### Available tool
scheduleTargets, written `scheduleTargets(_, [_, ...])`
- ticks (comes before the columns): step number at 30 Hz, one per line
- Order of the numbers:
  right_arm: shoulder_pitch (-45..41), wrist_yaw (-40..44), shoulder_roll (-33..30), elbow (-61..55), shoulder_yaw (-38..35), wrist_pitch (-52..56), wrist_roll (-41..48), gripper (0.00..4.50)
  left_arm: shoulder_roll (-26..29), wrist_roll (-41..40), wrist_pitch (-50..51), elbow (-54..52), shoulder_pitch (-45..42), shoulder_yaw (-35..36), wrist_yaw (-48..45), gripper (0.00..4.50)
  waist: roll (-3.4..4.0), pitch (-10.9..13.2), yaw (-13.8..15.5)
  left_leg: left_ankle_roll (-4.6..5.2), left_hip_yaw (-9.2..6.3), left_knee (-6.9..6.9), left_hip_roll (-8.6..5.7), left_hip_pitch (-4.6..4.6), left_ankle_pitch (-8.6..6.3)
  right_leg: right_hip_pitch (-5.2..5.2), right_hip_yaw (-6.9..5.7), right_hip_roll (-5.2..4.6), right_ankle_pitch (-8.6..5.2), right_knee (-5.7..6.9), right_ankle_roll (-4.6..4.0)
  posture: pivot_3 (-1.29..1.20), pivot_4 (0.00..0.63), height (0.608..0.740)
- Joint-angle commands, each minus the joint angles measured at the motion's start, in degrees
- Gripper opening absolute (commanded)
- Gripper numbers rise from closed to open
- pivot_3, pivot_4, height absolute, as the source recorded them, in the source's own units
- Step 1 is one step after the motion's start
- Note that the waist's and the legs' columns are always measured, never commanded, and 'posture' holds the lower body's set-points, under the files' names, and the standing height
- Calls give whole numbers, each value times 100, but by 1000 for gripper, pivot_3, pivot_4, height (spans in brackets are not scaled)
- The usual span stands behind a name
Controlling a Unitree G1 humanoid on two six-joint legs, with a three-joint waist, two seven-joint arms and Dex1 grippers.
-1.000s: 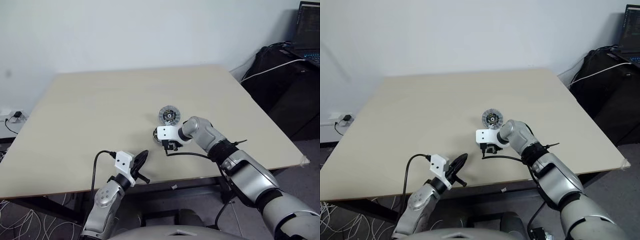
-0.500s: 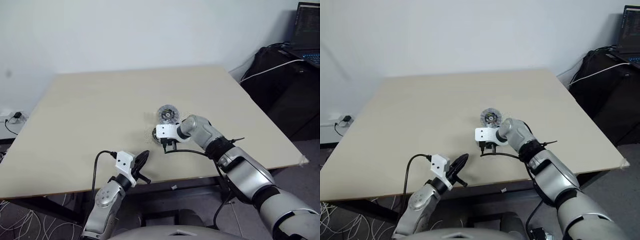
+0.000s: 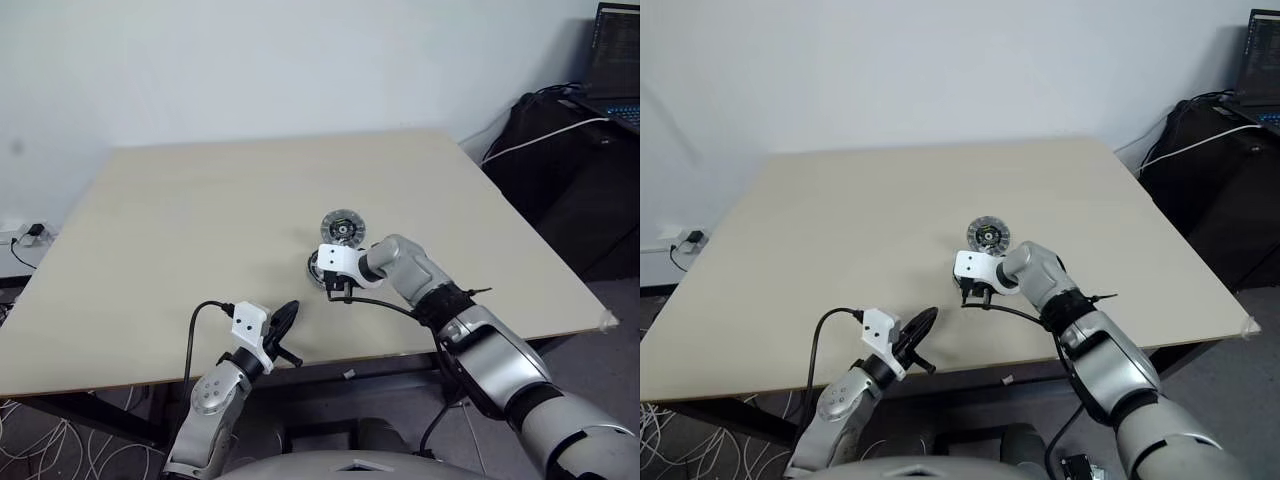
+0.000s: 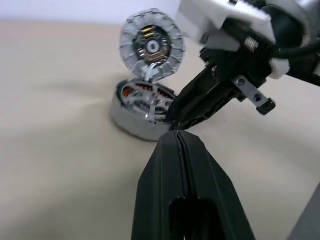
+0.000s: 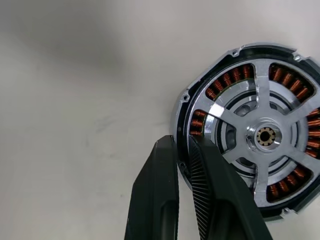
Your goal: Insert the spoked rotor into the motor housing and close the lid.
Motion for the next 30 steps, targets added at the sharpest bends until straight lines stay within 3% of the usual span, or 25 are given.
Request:
scheduleTargets(1, [178,113,-150,-1395,-477,854,348,103,-53,-53,-35,-188,-82,37,-6,0,0,0,11,0,-3,0,-1,-9,0,-7,-1,0,3,0,2,0,0,740])
scheduleTargets(9, [1003,502,-809,-4045,-612,3066,1012,103,-71,-88,14,-28,-174,41,-115,0,-4,3,23,3,-10,-9,0,-16,-4,-12,-11,-3,-9,-7,-1,0,0,740])
scheduleTargets(15, [1353,378,-1116,-5200,-617,4450,1666,103,-89,-94,7,53,-191,77,-155,0,-17,12,21,0,-10,0,1,-16,-6,-7,-13,-6,-29,-7,24,0,0,740])
scheduleTargets(21, [1358,-315,-630,-5576,-1035,6043,2349,103,-101,-103,24,105,-198,86,-188,0,-41,27,23,-2,-11,0,3,-16,-7,-8,-13,-6,-28,-7,25,0,0,740])
scheduleTargets(30, [959,-1535,273,-5227,-1683,7174,2767,103,-120,-111,24,128,-187,105,-178,0,-43,31,18,-25,-11,0,1,-18,-20,-10,-13,-8,-24,-7,30,0,0,740])
